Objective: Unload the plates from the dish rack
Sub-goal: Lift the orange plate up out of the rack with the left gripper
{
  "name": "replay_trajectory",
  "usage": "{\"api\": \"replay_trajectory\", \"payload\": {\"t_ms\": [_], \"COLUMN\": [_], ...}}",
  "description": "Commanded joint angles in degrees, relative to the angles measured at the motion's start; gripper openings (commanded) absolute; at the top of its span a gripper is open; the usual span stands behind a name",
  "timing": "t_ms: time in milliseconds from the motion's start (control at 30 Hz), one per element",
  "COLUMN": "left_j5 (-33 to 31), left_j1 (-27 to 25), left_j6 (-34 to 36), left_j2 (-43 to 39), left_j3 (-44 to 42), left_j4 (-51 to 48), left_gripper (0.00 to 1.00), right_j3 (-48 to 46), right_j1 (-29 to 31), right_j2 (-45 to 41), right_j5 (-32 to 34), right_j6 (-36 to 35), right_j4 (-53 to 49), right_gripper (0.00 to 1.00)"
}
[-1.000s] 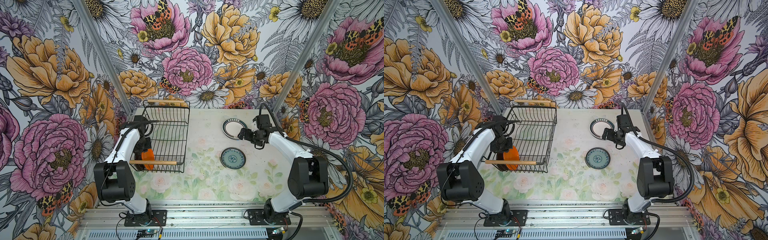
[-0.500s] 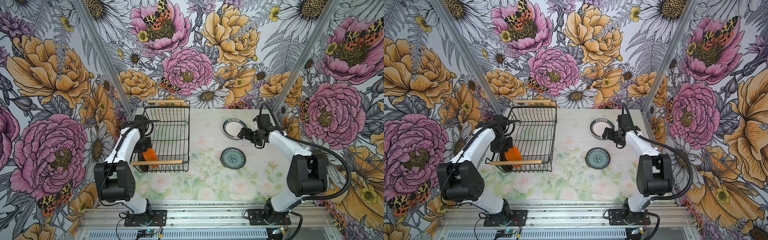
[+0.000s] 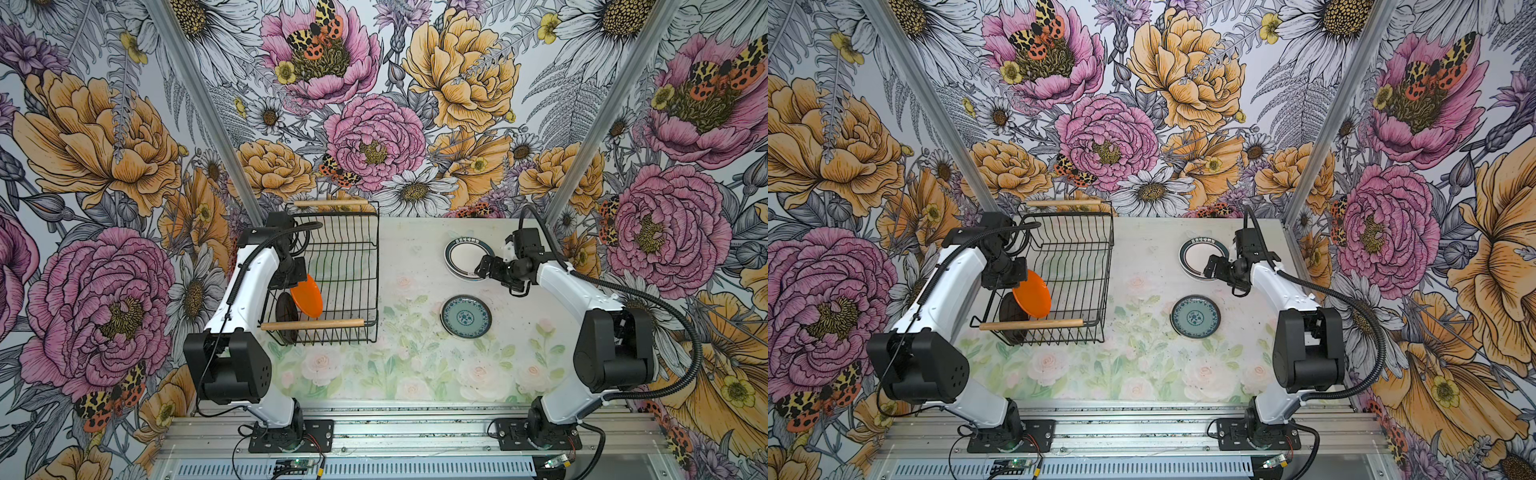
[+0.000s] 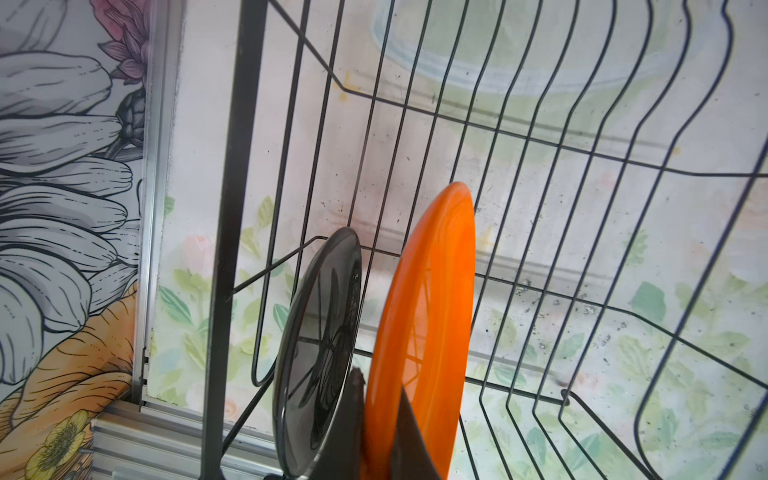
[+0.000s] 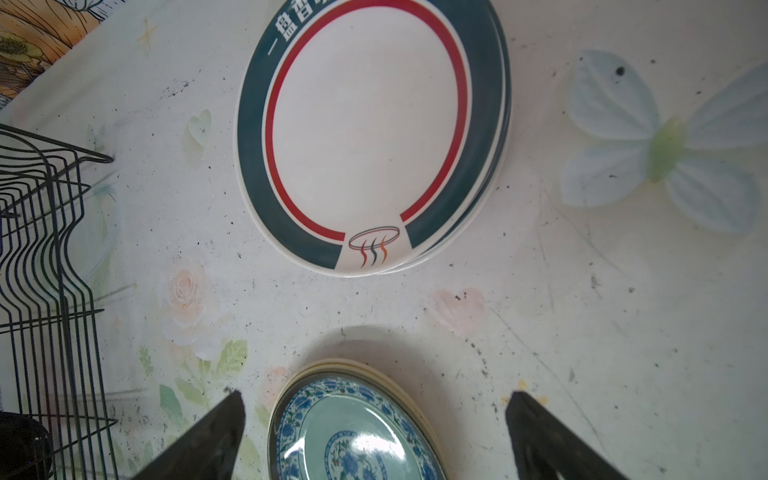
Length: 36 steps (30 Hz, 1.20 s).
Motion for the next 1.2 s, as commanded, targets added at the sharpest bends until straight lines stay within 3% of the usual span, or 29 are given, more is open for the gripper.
{"api": "replay_trajectory", "payload": {"t_ms": [0, 200, 233, 467, 567, 900, 1167], "left_j5": [-4.0, -18.3, -21.6, -25.3, -24.5, -19.2, -15.4], "left_j1": [-1.1, -4.9, -6.4, -11.9, -12.0, -12.1, -13.1], "left_j6": [1.5, -1.3, -2.0, -3.8, -8.1, -36.2, -51.2], "left_j2": [-1.5, -1.3, -2.0, -8.7, -11.3, -22.1, -22.8], "left_j3": [7.2, 16.2, 15.6, 1.3, -7.1, -36.8, -41.9], "left_j4": [-2.6, 0.8, 4.1, 36.5, 49.0, 82.1, 86.9], "left_gripper": [0.0, 0.0, 0.0, 0.0, 0.0, 0.0, 0.0], "right_j3": [1.3, 0.2, -0.2, -3.6, -5.2, -12.9, -16.7], "right_j1": [-0.4, -0.4, -0.4, -0.4, -0.4, -0.4, -0.2], "right_j2": [-1.2, -3.1, -3.8, -8.9, -10.7, -16.2, -19.8], "right_j5": [-0.5, 0.2, 0.6, 1.0, 1.1, 0.9, -0.4], "right_j6": [-1.0, -1.5, -1.7, -2.1, -2.1, -0.1, 1.0], "right_j4": [0.3, 0.8, 1.2, 3.3, 3.9, 7.3, 8.4], "right_gripper": [1.0, 1.0, 1.0, 1.0, 0.99, 1.0, 0.99]}}
